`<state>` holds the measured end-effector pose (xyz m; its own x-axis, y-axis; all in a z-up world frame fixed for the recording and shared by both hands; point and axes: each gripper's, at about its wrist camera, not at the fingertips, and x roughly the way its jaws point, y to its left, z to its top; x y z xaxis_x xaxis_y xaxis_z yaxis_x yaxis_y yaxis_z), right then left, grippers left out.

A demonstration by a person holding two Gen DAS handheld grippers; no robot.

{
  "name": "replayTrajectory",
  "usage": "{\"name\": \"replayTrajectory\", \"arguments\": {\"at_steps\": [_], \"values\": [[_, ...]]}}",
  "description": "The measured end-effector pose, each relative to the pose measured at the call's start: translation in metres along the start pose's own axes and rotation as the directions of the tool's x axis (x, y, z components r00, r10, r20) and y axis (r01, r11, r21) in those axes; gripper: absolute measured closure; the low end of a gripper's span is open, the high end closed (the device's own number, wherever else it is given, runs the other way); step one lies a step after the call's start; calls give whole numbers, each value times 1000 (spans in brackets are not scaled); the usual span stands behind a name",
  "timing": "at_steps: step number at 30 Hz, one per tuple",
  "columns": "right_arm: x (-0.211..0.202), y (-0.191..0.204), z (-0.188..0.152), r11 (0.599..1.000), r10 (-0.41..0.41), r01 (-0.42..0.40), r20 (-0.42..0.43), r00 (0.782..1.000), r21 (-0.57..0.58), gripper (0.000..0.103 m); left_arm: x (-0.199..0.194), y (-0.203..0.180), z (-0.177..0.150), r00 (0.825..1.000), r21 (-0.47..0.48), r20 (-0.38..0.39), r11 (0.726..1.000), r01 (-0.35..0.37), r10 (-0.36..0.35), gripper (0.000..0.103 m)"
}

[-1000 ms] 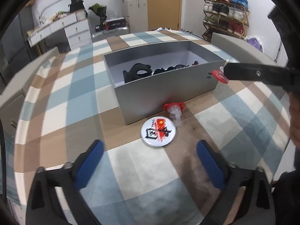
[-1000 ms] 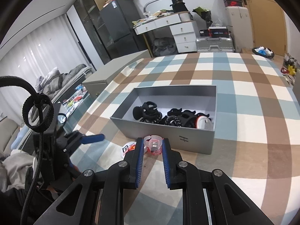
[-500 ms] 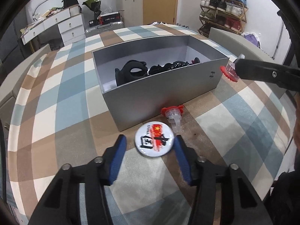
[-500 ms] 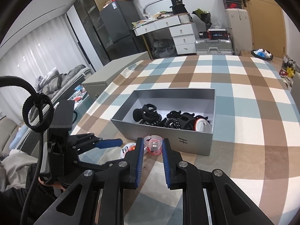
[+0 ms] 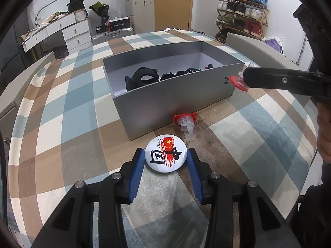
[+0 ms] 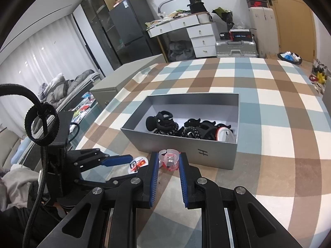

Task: Organize jewelry
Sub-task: 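Grasp the round white flag badge with the left gripper while the right gripper holds the clear clip, then carry the badge with the left gripper over the box while the right gripper carries the clear clip there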

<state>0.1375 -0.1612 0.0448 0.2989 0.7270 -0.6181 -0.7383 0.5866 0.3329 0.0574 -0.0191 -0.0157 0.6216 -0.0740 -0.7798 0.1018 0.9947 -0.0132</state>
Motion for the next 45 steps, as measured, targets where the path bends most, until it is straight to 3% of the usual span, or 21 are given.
{"name": "replayTrajectory", "arguments": {"at_steps": [17, 29, 45], "values": [[-9, -2, 1, 1000, 11, -11, 36, 999, 4, 84, -29, -7, 10, 989, 23, 142, 999, 37, -40, 67], [-33, -24, 9, 996, -23, 12, 126, 992, 86, 84, -51, 17, 18, 965, -68, 264, 997, 20, -1, 67], [-27, -22, 10, 996, -20, 9, 122, 992, 88, 84, -54, 22, 17, 958, -85, 288, 996, 18, 7, 67]]}}
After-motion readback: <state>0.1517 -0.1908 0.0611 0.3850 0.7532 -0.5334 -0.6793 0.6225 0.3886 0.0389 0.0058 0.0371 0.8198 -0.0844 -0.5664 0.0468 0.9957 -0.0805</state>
